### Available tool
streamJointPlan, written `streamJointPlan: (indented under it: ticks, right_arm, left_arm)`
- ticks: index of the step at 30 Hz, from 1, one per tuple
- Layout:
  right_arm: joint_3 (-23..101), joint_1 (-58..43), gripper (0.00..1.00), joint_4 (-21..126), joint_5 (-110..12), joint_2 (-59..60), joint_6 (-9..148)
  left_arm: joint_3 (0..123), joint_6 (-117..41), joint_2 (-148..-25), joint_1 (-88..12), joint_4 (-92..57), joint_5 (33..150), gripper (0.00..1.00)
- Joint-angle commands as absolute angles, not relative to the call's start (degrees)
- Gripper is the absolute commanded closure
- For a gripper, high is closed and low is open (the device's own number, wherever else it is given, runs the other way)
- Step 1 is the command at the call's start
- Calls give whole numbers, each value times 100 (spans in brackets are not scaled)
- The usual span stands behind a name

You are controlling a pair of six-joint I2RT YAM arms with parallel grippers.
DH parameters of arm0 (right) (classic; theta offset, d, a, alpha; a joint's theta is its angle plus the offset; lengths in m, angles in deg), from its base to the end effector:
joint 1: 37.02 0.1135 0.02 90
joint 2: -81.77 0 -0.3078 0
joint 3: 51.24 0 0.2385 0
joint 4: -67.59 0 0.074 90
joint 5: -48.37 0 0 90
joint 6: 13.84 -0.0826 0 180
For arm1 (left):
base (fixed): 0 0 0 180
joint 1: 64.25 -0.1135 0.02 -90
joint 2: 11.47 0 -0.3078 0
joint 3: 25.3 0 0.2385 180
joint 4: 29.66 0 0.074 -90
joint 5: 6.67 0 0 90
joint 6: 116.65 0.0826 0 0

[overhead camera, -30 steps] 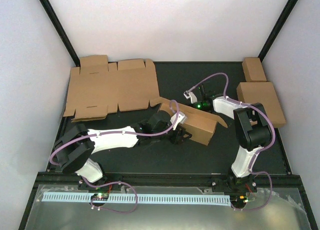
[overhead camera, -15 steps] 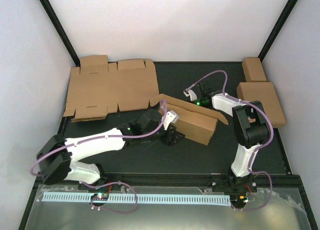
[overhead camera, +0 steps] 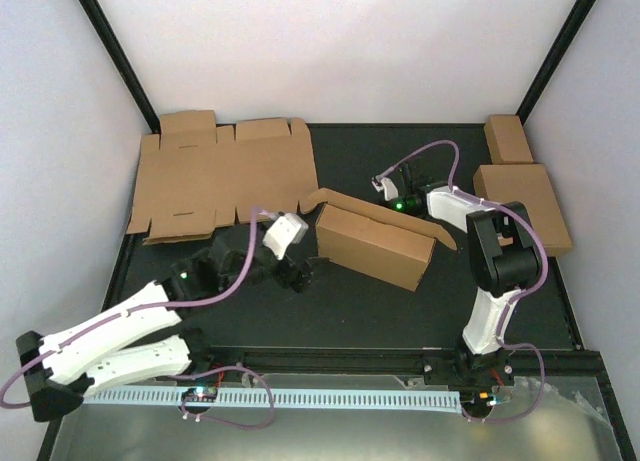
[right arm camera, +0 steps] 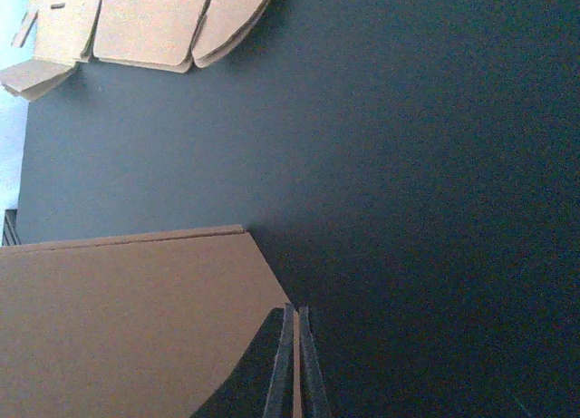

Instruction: Fold the paper box

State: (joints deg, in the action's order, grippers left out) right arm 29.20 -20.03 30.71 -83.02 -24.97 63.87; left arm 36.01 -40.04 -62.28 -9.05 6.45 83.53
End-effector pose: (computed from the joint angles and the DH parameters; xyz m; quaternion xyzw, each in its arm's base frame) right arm 0.3511 0.1644 0.1812 -0.1192 0.9058 0.3874 0.1230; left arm 0.1146 -0.1654 0.3278 0.3028 0.7902 -0.3014 0.4393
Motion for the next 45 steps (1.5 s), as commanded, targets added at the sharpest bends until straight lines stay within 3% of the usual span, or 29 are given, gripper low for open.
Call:
streamJointPlan:
  ticks: [1,5,15,29,35,45]
  right_arm:
    - [2814,-2015,96,3214,-8261,-2273,6345]
    - [2749,-2016,96,3205,-8259,-2202,6350]
    - [2445,-2038,96,3275,-7922,-1953,6285]
    - [2428,-2050,97,3291,-7955,-1929,6337]
    - [2428,-2050,97,3256,-7960,-1927,6351]
    - [2441,-2050,97,3237,-7952,-1905,6341]
  left_arm:
    - [3846,-3349,-5806,-1279,1037,7270,1]
    - [4121,-3412,-6037,-2515,1130,8566,1]
    - [4461,-3713,-7002,-4335,136,11174,1]
    - [4595,-3522,-7835,-4546,-396,11202,2]
    - [4935,-3250,-8343,-4412,-367,11540,12]
    - [5143,-2896,-8770,-3782,-195,10673,12]
